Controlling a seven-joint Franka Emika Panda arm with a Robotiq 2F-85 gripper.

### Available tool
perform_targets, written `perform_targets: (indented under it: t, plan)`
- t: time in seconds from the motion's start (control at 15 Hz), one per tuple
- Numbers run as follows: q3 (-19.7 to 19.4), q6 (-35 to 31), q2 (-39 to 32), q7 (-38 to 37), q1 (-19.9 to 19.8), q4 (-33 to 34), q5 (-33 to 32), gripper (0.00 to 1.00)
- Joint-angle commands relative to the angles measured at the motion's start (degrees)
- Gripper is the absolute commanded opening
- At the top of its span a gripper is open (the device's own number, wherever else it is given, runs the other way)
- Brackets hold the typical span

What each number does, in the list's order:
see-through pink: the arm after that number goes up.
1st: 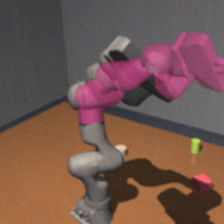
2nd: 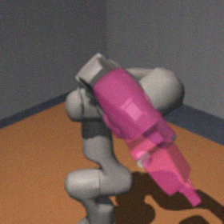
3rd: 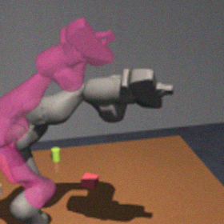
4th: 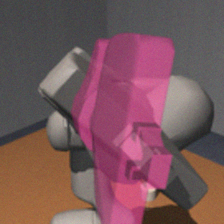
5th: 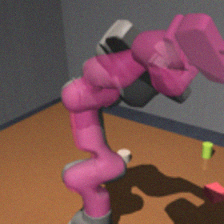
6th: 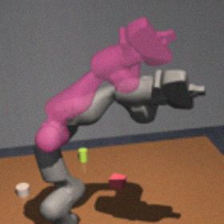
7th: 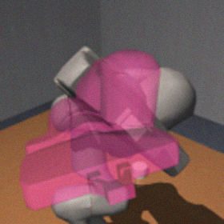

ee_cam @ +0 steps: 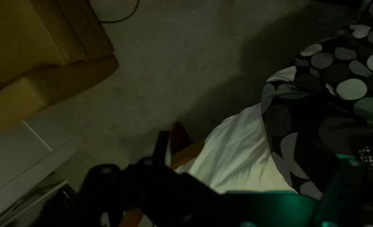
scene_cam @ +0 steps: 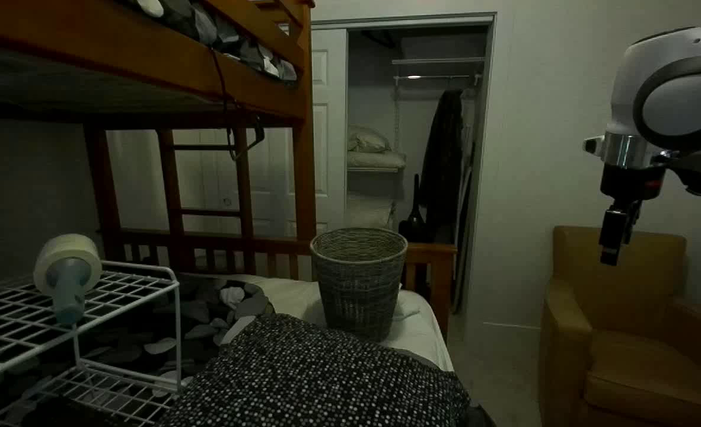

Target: Remove the remote from the bottom rack and put it in the basket

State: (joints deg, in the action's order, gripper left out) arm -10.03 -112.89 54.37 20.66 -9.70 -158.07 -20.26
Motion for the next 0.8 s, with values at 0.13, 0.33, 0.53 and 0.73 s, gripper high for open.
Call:
perform_targets:
  t: [0.13,0.33,0.53,0.73]
  plan:
    - [-0.67,0.42,-0.14,-0.6,0.92,-0.09,-0.62,1.0]
    - [-0.67,0.42,-0.28,-0.59,0.91,-0.09,-0.61,1.0]
    - [-0.67,0.42,-0.3,-0.59,0.91,-0.09,-0.61,1.0]
    - [-0.8,-2.8,-2.37,0.9,3.71,-0.01,0.32,1.0]
